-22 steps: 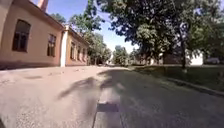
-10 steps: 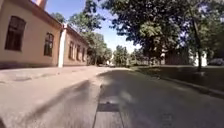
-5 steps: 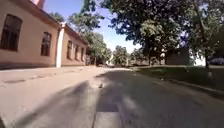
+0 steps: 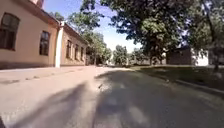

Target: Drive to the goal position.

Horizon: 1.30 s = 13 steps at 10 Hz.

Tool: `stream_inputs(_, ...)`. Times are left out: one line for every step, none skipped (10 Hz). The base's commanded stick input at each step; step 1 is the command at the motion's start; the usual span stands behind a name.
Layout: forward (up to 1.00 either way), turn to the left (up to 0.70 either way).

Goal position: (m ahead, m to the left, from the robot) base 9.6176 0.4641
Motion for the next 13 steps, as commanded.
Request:
stream_inputs(0.70, 0.00)
stream_inputs(0.70, 0.00)
stream_inputs(0.70, 0.00)
stream_inputs(0.70, 0.00)
stream_inputs(0.70, 0.00)
stream_inputs(0.70, -0.09)
stream_inputs(0.70, -0.35)
stream_inputs(0.70, -0.29)
stream_inputs(0.70, -0.06)
stream_inputs(0.70, 0.00)
stream_inputs(0.70, 0.00)
stream_inputs(0.70, 0.00)
stream_inputs(0.70, -0.15)
